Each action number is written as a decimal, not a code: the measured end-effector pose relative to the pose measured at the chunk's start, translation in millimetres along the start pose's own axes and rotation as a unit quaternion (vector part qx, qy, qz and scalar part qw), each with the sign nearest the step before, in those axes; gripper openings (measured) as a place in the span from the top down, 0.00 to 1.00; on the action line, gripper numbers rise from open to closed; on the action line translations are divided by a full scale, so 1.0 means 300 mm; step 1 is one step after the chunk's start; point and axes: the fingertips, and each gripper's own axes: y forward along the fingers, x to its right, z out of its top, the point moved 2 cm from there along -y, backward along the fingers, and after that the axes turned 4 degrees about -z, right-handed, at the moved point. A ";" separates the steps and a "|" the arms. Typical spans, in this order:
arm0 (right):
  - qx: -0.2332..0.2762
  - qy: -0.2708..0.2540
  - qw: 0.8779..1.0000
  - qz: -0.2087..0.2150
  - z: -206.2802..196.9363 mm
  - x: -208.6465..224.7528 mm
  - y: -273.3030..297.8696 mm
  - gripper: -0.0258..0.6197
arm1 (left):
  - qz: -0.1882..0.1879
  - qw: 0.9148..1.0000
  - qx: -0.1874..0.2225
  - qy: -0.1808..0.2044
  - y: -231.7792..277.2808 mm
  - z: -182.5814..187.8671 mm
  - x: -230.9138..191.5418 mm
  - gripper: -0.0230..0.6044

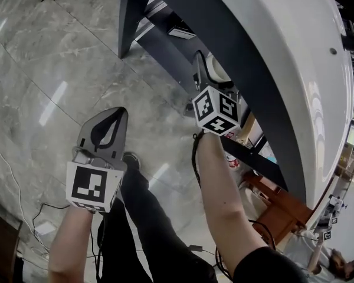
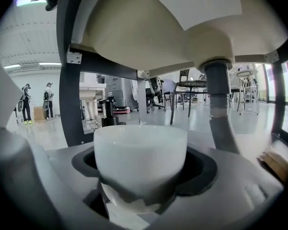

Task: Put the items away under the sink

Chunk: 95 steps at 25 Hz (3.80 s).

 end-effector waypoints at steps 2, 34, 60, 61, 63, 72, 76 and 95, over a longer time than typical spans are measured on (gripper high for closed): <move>-0.004 0.001 1.000 -0.009 -0.004 0.017 0.034 0.33 | -0.001 1.000 -0.004 -0.003 0.015 -0.002 -0.006 0.95; -0.093 -0.096 0.988 -0.083 -0.091 0.049 -0.011 0.33 | -0.006 0.999 -0.026 0.031 -0.073 -0.088 -0.005 0.95; -0.023 0.053 0.997 -0.046 0.461 -0.420 -1.196 0.61 | -0.062 0.994 0.041 0.074 -0.900 0.314 0.452 0.95; -0.015 0.056 0.997 -0.046 0.492 -0.429 -1.251 0.65 | -0.066 0.994 0.044 0.077 -0.923 0.321 0.474 0.95; 0.000 0.058 0.998 -0.040 0.551 -0.450 -1.354 0.75 | -0.073 0.993 0.051 0.079 -0.969 0.331 0.516 0.95; 0.066 0.015 0.996 0.053 0.799 -0.551 -1.649 0.96 | -0.079 0.989 0.077 0.100 -1.150 0.393 0.666 0.95; 0.087 0.001 0.991 0.097 0.869 -0.523 -1.769 0.96 | -0.058 0.987 0.091 0.117 -1.236 0.419 0.740 0.95; 0.102 0.018 0.981 0.163 0.739 -0.177 -2.379 0.96 | -0.019 0.978 0.144 0.148 -1.484 0.288 1.332 0.95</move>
